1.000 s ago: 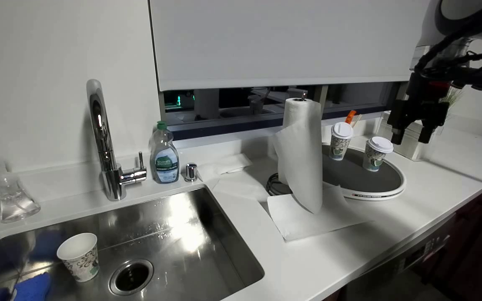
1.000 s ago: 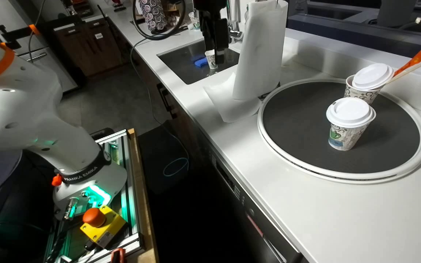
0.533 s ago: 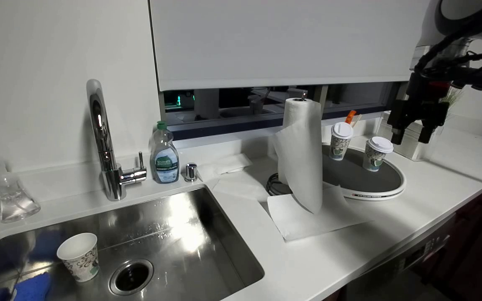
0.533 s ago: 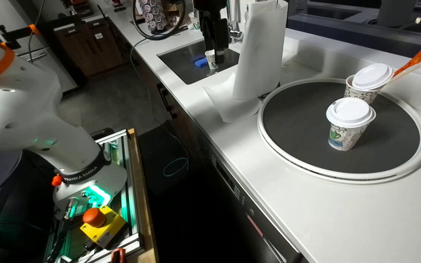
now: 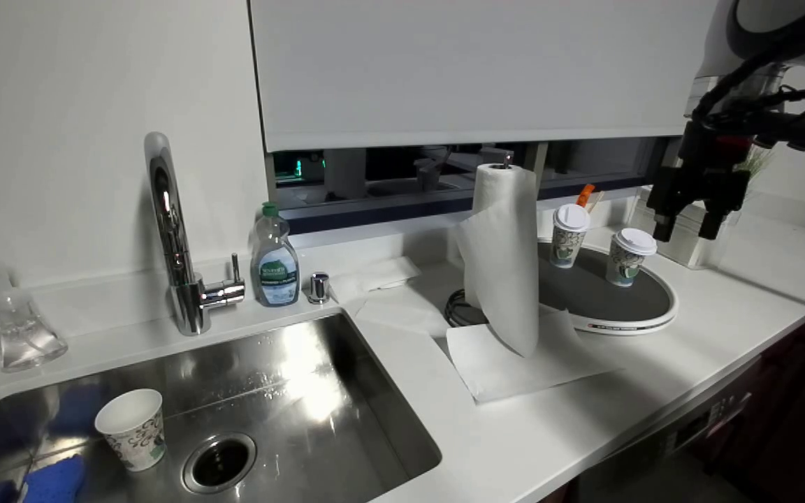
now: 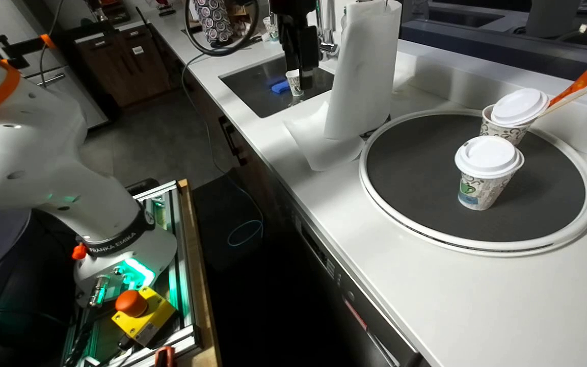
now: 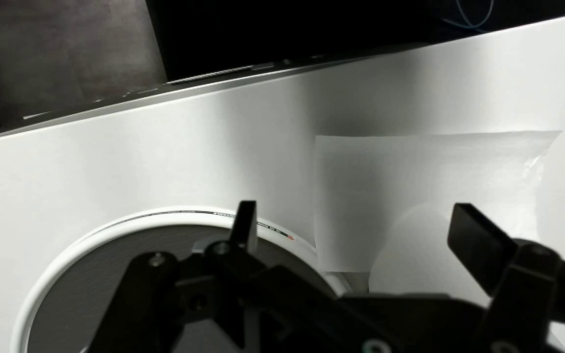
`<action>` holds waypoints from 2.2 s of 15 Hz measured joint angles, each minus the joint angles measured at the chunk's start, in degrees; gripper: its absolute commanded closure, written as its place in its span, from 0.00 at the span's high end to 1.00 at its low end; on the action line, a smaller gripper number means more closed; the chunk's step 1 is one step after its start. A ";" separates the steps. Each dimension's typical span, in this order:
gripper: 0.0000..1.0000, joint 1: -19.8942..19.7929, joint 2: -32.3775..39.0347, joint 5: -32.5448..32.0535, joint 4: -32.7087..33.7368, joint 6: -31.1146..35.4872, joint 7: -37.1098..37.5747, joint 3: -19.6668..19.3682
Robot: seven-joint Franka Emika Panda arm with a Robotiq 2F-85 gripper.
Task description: Remove the white lid of the paper cup in the front and put it on the counter
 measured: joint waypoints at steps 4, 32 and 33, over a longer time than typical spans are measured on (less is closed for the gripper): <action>1.00 -0.29 0.19 -0.23 0.12 1.01 2.94 0.18; 1.00 -8.04 19.73 -30.88 9.14 33.00 0.35 -6.12; 1.00 -7.91 19.78 -30.42 9.07 33.80 -0.30 -6.03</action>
